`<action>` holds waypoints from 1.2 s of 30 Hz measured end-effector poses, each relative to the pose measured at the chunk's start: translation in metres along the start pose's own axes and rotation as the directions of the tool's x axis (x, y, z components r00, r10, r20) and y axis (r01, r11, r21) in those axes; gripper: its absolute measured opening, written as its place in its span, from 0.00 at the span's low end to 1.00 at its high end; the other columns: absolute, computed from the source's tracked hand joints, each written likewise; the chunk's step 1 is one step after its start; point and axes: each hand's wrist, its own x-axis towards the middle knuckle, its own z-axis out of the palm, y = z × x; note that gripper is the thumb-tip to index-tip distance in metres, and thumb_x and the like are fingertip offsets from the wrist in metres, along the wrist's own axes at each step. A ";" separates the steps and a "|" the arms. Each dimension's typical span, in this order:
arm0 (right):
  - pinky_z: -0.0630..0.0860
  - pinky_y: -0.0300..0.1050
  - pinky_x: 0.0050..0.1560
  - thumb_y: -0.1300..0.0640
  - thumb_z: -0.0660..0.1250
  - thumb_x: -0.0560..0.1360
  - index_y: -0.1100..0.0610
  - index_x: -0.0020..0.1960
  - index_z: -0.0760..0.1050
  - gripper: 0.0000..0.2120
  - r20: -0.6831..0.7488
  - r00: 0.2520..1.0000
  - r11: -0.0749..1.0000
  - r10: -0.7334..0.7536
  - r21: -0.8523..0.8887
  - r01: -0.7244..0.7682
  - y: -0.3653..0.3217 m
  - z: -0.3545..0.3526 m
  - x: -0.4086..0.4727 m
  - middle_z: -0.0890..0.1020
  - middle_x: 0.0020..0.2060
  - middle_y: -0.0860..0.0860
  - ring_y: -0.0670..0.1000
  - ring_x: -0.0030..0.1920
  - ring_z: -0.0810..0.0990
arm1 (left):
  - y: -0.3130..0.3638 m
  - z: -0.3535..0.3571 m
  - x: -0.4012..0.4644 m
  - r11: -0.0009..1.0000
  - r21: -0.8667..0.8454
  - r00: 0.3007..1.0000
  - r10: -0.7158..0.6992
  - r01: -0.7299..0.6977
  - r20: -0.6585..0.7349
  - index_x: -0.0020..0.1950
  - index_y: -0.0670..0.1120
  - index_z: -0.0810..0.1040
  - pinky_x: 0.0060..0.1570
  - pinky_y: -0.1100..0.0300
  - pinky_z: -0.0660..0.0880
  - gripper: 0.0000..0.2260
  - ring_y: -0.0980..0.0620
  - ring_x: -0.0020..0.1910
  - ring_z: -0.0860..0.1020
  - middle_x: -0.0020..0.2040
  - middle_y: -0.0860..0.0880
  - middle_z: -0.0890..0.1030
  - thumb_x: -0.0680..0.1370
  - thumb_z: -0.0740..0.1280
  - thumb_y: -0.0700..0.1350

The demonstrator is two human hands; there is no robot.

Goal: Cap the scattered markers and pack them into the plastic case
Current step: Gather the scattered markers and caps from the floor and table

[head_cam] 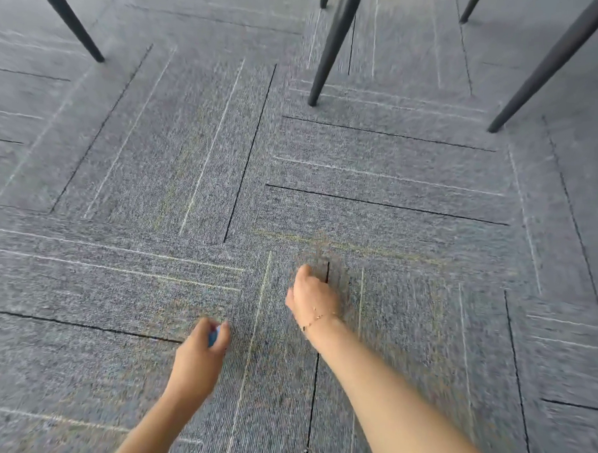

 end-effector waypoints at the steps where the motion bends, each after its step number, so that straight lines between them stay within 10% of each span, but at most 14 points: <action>1: 0.76 0.43 0.37 0.61 0.57 0.80 0.66 0.71 0.58 0.21 0.082 0.997 1.000 0.010 0.000 -0.011 -0.001 -0.002 -0.010 0.77 0.36 0.53 0.50 0.33 0.77 | 0.003 0.000 0.004 0.999 0.006 0.999 -0.033 0.033 -0.012 0.48 0.42 0.72 0.22 0.64 0.64 0.09 0.55 0.24 0.65 0.39 0.45 0.79 0.81 0.58 0.46; 6: 0.76 0.39 0.41 0.60 0.67 0.74 0.62 0.60 0.70 0.16 0.368 0.920 0.941 0.133 0.244 -0.234 0.007 -0.017 -0.068 0.75 0.43 0.51 0.49 0.43 0.75 | 0.043 -0.006 0.009 0.994 -0.027 0.989 -0.103 0.107 0.108 0.50 0.40 0.73 0.21 0.64 0.65 0.08 0.54 0.26 0.67 0.43 0.46 0.78 0.81 0.57 0.43; 10: 0.65 0.35 0.32 0.60 0.65 0.75 0.55 0.35 0.65 0.13 0.301 0.930 0.860 0.209 0.396 -0.321 0.015 -0.070 -0.104 0.69 0.34 0.46 0.43 0.32 0.68 | 0.099 -0.015 -0.025 1.000 -0.010 0.933 0.008 -0.004 0.359 0.49 0.43 0.72 0.17 0.71 0.63 0.06 0.56 0.25 0.64 0.37 0.48 0.74 0.81 0.57 0.41; 14: 0.71 0.34 0.31 0.59 0.65 0.74 0.54 0.31 0.64 0.16 0.269 0.905 0.691 0.329 0.586 -0.425 -0.001 -0.146 -0.150 0.78 0.42 0.50 0.47 0.40 0.78 | 0.155 -0.048 -0.085 0.997 0.023 0.871 0.058 -0.079 0.488 0.43 0.43 0.71 0.17 0.71 0.62 0.10 0.56 0.24 0.64 0.34 0.50 0.71 0.82 0.55 0.42; 23: 0.73 0.40 0.21 0.54 0.67 0.76 0.56 0.32 0.64 0.17 -0.098 0.935 0.438 0.340 0.897 -0.065 -0.110 -0.411 -0.336 0.73 0.24 0.52 0.48 0.18 0.76 | 0.351 -0.226 -0.267 0.918 -0.059 0.858 0.389 -0.393 0.336 0.35 0.45 0.66 0.24 0.71 0.54 0.14 0.54 0.22 0.60 0.30 0.49 0.64 0.80 0.54 0.42; 30: 0.64 0.33 0.17 0.56 0.66 0.76 0.56 0.35 0.67 0.13 -0.478 0.731 0.484 0.486 0.844 0.230 -0.128 -0.585 -0.578 0.73 0.26 0.53 0.44 0.16 0.72 | 0.474 -0.284 -0.500 0.618 0.013 0.558 0.700 -0.786 0.445 0.37 0.45 0.73 0.18 0.69 0.58 0.14 0.54 0.23 0.64 0.33 0.48 0.69 0.82 0.57 0.46; 36: 0.69 0.37 0.23 0.56 0.64 0.77 0.59 0.43 0.69 0.08 -0.595 0.516 0.715 0.616 0.698 -0.048 -0.064 -0.630 -0.821 0.77 0.29 0.54 0.51 0.23 0.76 | 0.479 -0.229 -0.705 0.356 -0.208 0.214 0.839 -0.911 0.500 0.36 0.46 0.74 0.17 0.73 0.58 0.15 0.52 0.22 0.66 0.34 0.48 0.69 0.80 0.59 0.49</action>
